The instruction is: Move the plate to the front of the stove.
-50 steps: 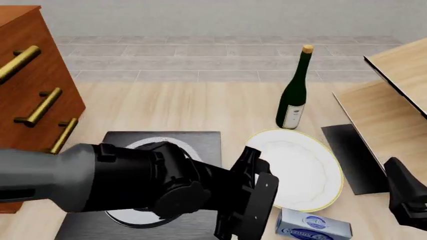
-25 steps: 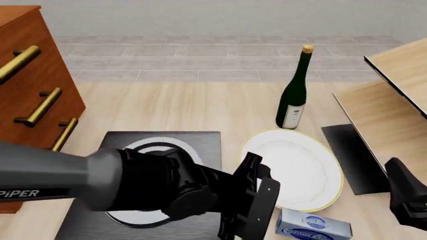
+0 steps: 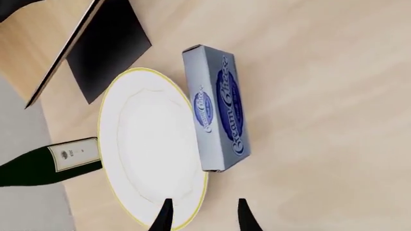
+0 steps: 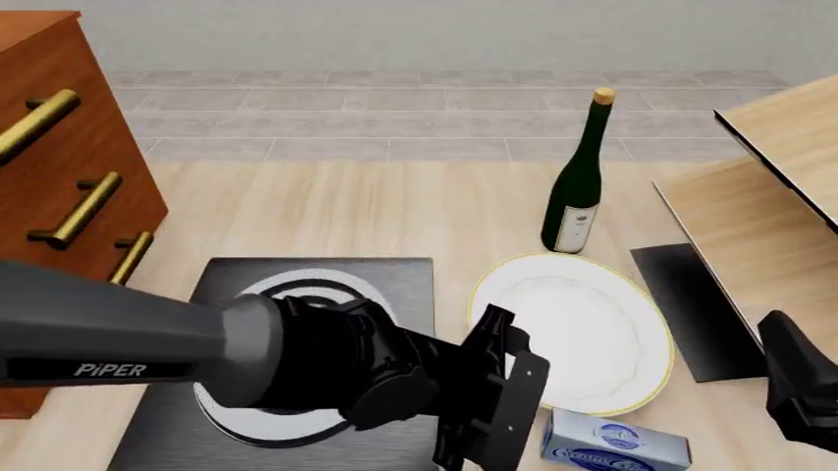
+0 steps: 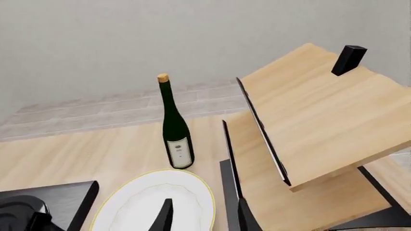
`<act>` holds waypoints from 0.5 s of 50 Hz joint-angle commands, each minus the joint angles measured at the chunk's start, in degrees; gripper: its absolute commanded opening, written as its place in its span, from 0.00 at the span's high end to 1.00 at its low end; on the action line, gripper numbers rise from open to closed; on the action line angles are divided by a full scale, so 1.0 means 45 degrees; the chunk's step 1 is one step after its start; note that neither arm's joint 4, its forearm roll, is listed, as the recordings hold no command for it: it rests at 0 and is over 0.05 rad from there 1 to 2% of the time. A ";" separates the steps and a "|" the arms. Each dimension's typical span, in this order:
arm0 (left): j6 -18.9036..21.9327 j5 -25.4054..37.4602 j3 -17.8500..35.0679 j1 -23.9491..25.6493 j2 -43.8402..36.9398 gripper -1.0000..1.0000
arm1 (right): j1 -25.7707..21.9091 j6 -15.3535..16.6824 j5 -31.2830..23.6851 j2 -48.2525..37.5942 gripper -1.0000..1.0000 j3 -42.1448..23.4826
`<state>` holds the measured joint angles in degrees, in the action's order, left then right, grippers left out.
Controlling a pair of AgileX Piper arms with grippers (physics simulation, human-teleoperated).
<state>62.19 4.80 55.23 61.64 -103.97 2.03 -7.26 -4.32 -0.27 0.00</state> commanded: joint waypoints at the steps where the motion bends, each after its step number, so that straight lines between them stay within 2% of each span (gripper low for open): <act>1: 0.0262 -0.0400 -0.0181 -0.0262 -0.0428 0.00 | 0.0021 -0.0029 -0.0045 -0.0015 0.00 0.0000; 12: 0.0330 -0.0487 -0.0117 -0.0415 -0.0643 0.00 | 0.0036 -0.0028 0.0048 -0.0064 0.00 0.0000; 25: 0.1184 -0.0908 -0.0239 -0.1032 -0.0999 0.00 | 0.0102 -0.0048 0.0103 -0.0140 0.00 0.0000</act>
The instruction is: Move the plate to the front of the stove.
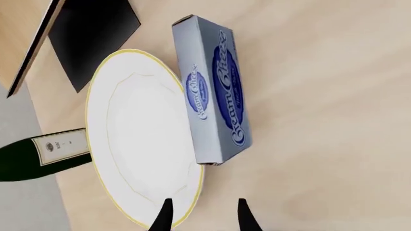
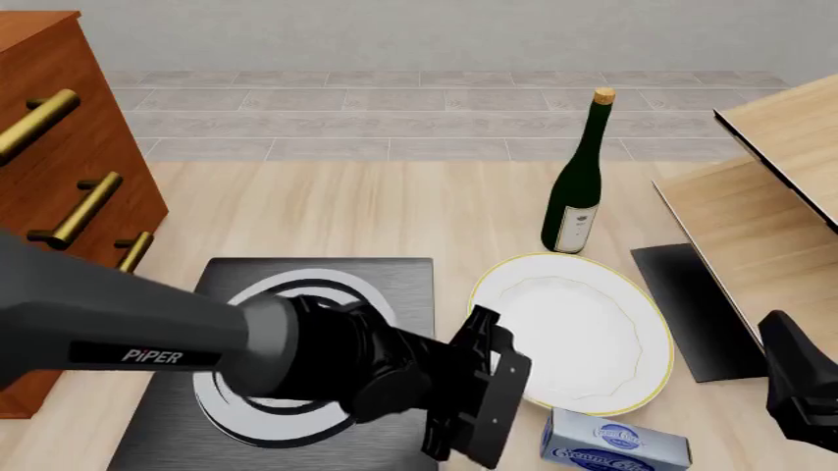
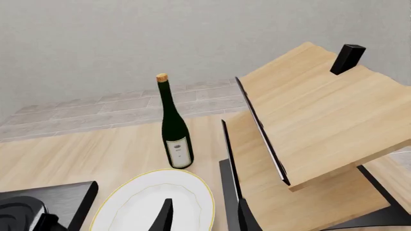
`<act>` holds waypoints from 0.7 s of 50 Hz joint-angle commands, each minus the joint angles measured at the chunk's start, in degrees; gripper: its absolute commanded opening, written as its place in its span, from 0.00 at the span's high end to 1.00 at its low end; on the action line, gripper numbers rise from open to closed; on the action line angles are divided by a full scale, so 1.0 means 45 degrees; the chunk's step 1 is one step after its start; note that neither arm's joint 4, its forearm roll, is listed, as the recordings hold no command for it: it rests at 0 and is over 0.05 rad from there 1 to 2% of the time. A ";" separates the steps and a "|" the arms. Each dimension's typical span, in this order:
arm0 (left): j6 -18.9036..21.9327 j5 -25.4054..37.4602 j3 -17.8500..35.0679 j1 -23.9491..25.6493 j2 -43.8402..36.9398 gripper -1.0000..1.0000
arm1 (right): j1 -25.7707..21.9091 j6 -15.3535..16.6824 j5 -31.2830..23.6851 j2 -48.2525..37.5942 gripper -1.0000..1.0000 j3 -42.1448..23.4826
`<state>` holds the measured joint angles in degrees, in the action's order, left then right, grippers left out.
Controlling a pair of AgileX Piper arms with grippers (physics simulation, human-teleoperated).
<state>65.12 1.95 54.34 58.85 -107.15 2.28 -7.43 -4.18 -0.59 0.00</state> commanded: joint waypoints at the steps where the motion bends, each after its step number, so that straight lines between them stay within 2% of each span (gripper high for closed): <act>1: 0.0529 -0.0272 0.0005 -0.0446 -0.0313 0.00 | 0.0048 -0.0006 0.0093 -0.0084 0.00 0.0000; 35: 0.1072 -0.0492 0.0618 -0.1076 -0.1400 0.00 | 0.0249 -0.0107 0.0824 -0.0933 0.00 0.0000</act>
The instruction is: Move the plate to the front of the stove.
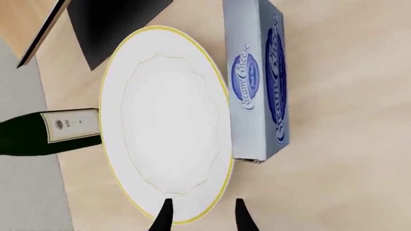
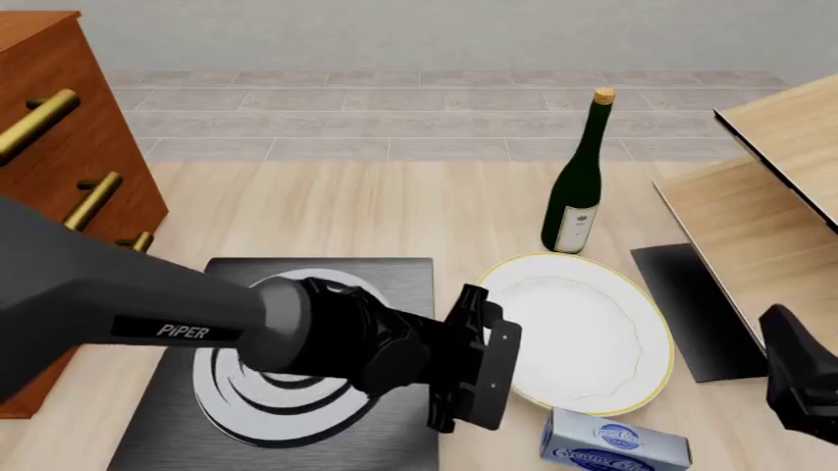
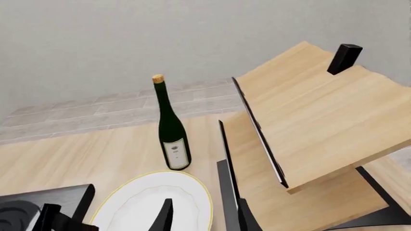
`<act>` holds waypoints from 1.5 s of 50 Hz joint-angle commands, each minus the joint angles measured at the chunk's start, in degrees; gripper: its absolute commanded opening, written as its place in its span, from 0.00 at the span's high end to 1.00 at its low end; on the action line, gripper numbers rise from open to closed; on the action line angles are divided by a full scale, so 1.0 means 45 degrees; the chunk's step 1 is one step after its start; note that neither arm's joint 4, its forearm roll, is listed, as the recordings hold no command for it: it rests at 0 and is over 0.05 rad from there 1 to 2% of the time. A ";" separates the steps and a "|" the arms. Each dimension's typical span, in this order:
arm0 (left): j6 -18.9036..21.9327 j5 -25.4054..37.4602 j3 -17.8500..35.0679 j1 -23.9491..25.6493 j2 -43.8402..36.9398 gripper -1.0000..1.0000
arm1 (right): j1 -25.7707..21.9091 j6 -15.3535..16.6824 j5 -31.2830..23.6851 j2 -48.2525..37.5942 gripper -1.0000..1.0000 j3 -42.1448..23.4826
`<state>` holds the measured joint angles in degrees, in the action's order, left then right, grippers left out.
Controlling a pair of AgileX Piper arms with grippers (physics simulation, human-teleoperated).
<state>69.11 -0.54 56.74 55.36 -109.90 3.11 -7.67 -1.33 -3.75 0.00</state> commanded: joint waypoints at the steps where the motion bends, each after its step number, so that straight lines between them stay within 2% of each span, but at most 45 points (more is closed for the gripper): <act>1: 0.0242 0.0042 0.0098 -0.0341 -0.0838 0.00 | 0.0077 -0.0067 0.0193 -0.0227 0.00 0.0000; 7: 0.0425 0.0020 0.0219 -0.0415 -0.1060 0.00 | 0.0124 -0.0118 0.0389 -0.0420 0.00 0.0000; 20: 0.0215 0.0046 0.0558 -0.0180 -0.1518 0.00 | 0.0259 -0.0170 0.0537 -0.0615 0.00 0.0000; 31: 0.0117 -0.0096 0.0490 -0.0117 -0.1611 0.00 | 0.0255 -0.0176 0.0050 -0.0082 0.00 0.0000; 41: 0.0111 -0.0139 0.0493 -0.0113 -0.1607 0.00 | 0.0245 -0.0171 0.0739 -0.0754 0.00 0.0000; 42: 0.0105 -0.0156 0.0497 -0.0100 -0.1594 1.00 | 0.0242 -0.0165 0.0820 -0.0845 0.00 0.0000; 47: 0.0220 -0.0224 0.0454 -0.0194 -0.1595 1.00 | 0.0226 -0.0169 0.1100 -0.1156 0.00 0.0000; 75: 0.0622 -0.0473 0.0264 -0.0279 -0.1290 1.00 | 0.0228 -0.0175 0.0737 -0.0731 0.00 0.0000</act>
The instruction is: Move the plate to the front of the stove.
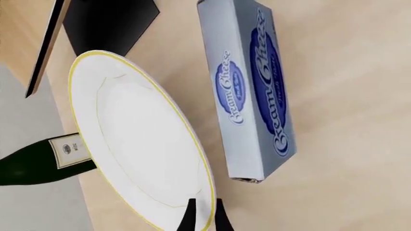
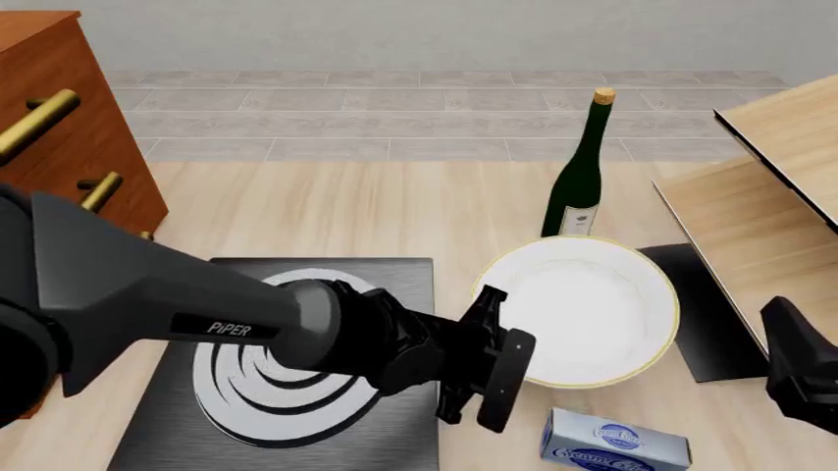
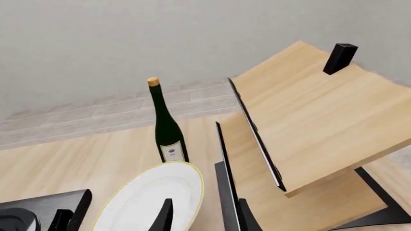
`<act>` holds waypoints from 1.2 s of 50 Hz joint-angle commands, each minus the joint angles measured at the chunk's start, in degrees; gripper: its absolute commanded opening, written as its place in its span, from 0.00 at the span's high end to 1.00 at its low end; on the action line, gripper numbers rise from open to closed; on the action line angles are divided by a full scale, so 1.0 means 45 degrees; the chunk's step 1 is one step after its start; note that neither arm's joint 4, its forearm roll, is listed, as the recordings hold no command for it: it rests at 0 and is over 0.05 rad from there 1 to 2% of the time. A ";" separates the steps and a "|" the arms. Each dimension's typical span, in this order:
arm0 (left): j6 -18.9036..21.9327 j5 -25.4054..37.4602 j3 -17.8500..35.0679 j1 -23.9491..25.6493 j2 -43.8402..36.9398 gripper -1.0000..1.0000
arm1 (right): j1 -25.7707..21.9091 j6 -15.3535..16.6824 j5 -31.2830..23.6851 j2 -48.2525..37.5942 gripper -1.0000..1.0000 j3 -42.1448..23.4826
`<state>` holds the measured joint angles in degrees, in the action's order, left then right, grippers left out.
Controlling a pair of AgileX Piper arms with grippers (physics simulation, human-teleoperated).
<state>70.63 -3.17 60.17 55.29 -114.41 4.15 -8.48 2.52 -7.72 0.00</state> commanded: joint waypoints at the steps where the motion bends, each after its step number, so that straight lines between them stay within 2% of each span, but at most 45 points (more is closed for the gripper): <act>1: 0.0265 0.0153 -0.0471 -0.0262 -0.0237 1.00 | 0.0005 -0.0002 -0.0193 0.0224 0.00 0.0000; 22: 0.0965 0.0072 -0.0662 -0.0542 0.0593 1.00 | -0.0010 0.0020 -0.0359 0.0457 0.00 0.0000; 36: 0.1187 0.0008 -0.0859 -0.0557 0.0915 1.00 | -0.0004 0.0000 -0.0259 0.0400 0.00 0.0000; 60: 0.1455 0.0272 -0.1012 -0.0320 0.2187 1.00 | -0.0018 -0.0050 -0.0905 0.1184 0.00 0.0000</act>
<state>76.19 -2.36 56.23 53.65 -106.87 4.13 -8.67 -0.60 -3.59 0.00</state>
